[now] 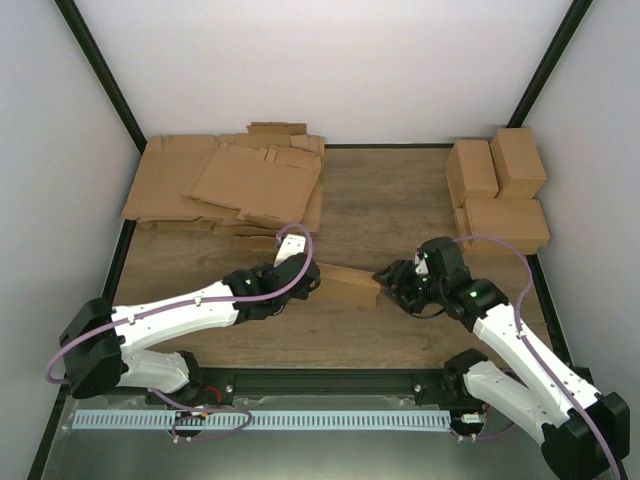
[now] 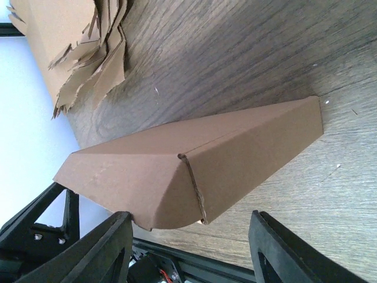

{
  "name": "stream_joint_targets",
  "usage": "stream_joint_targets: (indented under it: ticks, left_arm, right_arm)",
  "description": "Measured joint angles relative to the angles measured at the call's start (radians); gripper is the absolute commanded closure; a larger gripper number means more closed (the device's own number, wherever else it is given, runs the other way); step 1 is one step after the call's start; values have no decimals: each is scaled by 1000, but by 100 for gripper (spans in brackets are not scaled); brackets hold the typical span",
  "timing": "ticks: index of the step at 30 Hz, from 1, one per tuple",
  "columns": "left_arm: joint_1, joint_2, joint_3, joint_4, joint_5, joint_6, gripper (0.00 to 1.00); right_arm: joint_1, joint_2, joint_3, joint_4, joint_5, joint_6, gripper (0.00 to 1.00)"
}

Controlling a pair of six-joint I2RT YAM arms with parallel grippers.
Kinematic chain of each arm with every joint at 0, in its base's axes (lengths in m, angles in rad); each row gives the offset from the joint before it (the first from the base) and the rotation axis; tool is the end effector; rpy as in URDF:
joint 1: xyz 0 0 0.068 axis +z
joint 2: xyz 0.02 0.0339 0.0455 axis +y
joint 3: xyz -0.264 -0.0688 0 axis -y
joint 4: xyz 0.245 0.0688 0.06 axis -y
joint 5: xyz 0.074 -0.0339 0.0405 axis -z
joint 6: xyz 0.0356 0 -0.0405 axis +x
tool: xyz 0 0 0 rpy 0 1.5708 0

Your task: Fold the paper box

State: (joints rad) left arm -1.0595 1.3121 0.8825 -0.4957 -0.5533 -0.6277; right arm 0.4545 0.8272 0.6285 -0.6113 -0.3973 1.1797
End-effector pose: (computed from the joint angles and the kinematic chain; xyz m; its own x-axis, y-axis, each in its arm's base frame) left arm 0.1450 -0.2202 0.2379 -0.6613 0.1574 -0.7334 0.2458 0.9692 -0.0136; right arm 0.1440 0.0857 0.2409 -0.8439 0.5364 -0.0037 0.3559 0.5651 0.7443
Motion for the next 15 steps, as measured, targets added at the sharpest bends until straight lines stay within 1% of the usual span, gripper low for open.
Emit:
stream_joint_targets:
  ticks: [2,9,15]
  left_arm:
    - [0,0,0,0,-1,0,96]
    - [-1,2,2,0,-4,0,96]
    - [-2,11,9,-2,-8,0,96]
  right_arm:
    - [0,1,-7,16,0,8,45]
    - [0,13,-24,79,3,17,55]
    - [-1,5,-36,105,6,19,60]
